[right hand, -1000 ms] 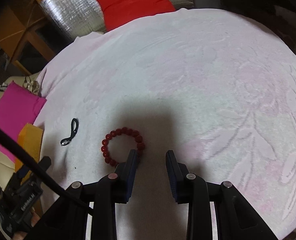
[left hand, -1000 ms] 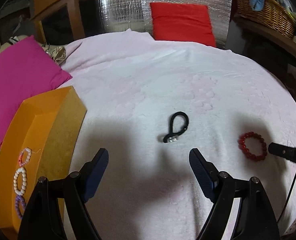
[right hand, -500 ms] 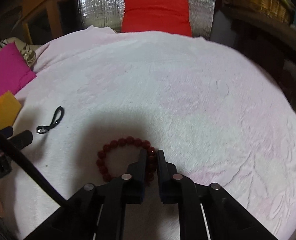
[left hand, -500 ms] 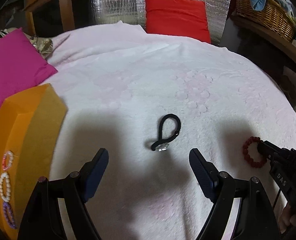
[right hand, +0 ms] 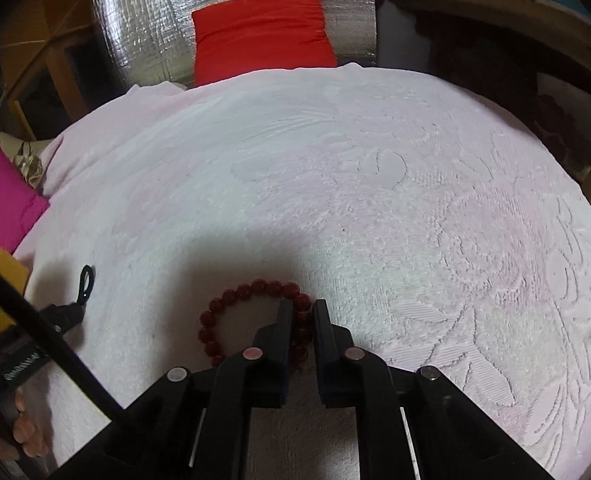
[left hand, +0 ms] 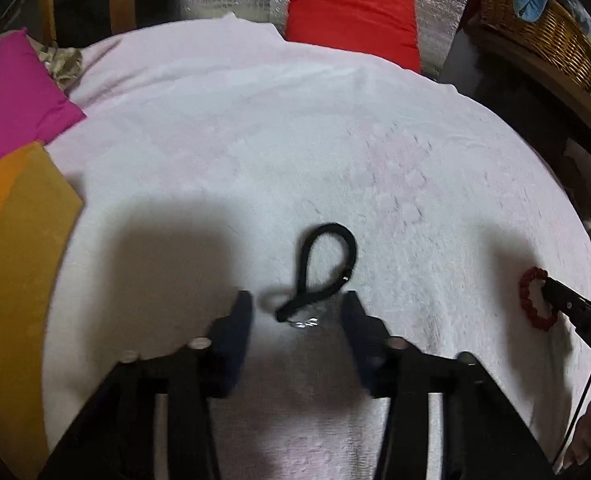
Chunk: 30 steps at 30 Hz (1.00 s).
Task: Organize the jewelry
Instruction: 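Grasp the black clasp hair tie with the left gripper while the right grasps the red bead bracelet, then lift the clasp hair tie with the left gripper while the right lifts the red bead bracelet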
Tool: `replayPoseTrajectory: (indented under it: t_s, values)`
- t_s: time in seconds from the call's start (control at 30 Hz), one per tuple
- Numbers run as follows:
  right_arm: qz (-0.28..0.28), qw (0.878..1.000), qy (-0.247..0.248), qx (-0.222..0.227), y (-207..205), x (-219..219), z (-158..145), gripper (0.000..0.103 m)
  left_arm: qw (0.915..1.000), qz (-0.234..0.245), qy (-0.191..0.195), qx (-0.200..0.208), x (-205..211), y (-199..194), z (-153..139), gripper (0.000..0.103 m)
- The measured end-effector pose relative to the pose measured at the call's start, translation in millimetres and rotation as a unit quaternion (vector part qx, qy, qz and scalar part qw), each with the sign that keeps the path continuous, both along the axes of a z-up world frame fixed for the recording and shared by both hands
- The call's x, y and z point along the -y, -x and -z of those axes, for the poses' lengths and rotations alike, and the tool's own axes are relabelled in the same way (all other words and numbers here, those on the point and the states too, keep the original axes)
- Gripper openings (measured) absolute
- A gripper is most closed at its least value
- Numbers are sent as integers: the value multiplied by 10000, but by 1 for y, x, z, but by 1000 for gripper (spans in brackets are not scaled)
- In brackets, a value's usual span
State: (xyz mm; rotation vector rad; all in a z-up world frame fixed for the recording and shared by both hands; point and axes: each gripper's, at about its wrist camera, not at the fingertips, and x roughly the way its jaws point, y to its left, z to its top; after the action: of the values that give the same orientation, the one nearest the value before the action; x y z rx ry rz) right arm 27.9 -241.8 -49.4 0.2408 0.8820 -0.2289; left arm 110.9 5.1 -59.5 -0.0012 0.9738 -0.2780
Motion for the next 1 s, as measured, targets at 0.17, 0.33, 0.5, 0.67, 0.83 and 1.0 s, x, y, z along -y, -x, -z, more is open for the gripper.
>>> replayPoseTrajectory:
  t_s: [0.17, 0.33, 0.5, 0.67, 0.83, 1.0]
  values:
    - [-7, 10000, 18, -20, -1, -3, 1, 11, 9998, 122, 153, 19, 2, 2, -3, 23]
    - [8, 10000, 3, -39, -2, -2, 2, 11, 9993, 222, 301, 17, 4, 4, -6, 23]
    - [3, 10000, -22, -33, 0, 0, 3, 12, 9997, 90, 218, -64, 4, -1, -1, 33]
    - [-96, 9999, 81, -13, -3, -5, 4, 21, 9998, 83, 166, 10, 4, -2, 1, 49]
    - [-172, 9995, 279, 36, -4, -11, 4, 11, 9997, 206, 140, 78, 8, 3, -1, 26]
    - [-173, 9994, 276, 78, -2, -11, 2, 11, 9994, 277, -58, 207, 13, 8, -6, 22]
